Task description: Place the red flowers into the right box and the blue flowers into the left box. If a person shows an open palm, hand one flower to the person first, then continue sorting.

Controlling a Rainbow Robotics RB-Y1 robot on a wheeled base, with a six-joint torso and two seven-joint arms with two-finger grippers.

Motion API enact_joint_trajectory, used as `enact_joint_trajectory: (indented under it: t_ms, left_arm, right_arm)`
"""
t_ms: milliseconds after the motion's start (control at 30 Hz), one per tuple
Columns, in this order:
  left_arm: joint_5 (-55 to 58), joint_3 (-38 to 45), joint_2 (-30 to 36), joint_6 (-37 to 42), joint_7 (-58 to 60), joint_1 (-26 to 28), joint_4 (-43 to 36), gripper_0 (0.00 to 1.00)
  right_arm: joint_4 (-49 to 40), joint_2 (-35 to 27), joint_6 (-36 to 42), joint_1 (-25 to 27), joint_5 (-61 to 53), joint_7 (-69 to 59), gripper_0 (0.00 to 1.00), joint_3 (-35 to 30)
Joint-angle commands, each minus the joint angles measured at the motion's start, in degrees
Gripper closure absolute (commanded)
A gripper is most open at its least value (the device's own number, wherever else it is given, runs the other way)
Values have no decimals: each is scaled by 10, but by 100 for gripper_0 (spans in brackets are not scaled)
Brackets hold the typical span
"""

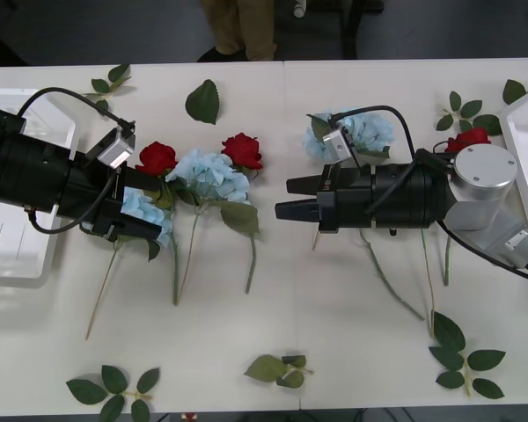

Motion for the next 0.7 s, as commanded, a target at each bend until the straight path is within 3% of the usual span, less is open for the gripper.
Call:
enact_joint_trajectory:
  t_ms: [33, 167, 433, 567, 700]
  left_arm:
    - [-6, -19, -24, -1, -21, 55, 26, 0]
    - [27, -20, -6, 8, -21, 30, 44, 0]
    - [-29, -20, 60, 103, -10, -63, 8, 0]
    - [-85, -31, 98, 137, 211, -87, -64, 0]
    - [-145, -82, 149, 137, 452, -94, -171, 0]
  right_arm:
    - [-4, -4, -9, 25, -14, 13, 26, -8]
    - [-4, -10, -9, 22, -27, -28, 25, -51]
    - [-4, -101, 59, -30, 56, -324, 25, -121]
    - [-2, -145, 122, -33, 153, -435, 25, -167]
    - [24, -173, 233, -32, 268, -488, 25, -222]
